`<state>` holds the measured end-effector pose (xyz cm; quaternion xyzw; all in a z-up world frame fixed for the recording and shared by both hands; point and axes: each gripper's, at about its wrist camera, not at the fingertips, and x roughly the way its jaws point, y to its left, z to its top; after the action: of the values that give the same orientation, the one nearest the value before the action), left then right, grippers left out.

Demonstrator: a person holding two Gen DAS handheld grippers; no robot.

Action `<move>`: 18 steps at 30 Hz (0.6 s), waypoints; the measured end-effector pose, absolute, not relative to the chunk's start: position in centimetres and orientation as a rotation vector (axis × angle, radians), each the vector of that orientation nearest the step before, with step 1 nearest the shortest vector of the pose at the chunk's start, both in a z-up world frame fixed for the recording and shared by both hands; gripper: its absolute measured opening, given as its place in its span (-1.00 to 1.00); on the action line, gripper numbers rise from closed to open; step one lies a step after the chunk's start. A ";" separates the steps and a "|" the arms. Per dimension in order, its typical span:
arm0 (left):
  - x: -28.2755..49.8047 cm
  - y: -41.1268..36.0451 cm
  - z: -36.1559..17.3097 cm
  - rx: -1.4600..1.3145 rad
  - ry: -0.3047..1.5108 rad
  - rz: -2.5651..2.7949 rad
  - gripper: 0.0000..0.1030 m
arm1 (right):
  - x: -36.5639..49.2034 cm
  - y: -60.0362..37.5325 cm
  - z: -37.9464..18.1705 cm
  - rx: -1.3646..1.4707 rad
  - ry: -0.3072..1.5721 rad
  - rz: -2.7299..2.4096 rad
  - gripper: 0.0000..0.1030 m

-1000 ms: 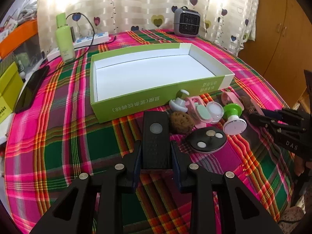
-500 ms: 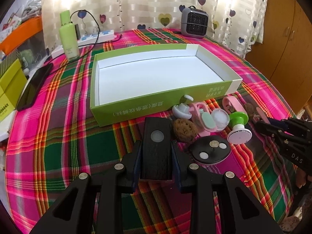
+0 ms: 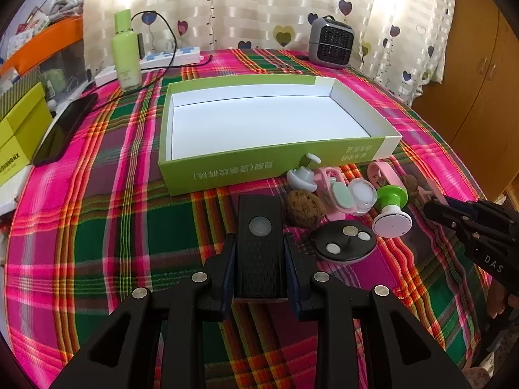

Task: Organize objects
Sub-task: 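Carry the pink clip with the right tool into the white tray while the left tool carries the black device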

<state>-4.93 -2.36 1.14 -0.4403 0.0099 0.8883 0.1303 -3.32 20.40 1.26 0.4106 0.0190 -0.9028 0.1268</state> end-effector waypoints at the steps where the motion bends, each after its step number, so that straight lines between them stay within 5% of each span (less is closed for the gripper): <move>1: -4.9 -2.4 1.2 -1.278 0.025 2.580 -0.51 | -3.3 20.4 1.3 1.192 0.056 -2.628 -0.64; 18: -4.4 -1.8 3.8 -1.202 -0.009 2.598 -0.51 | -3.9 19.9 3.5 1.125 0.045 -2.601 -0.64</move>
<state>-4.38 -1.84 3.75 -0.4158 -0.0031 0.8987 0.1391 -3.89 19.94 3.45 0.3924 0.0158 -0.9068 0.1531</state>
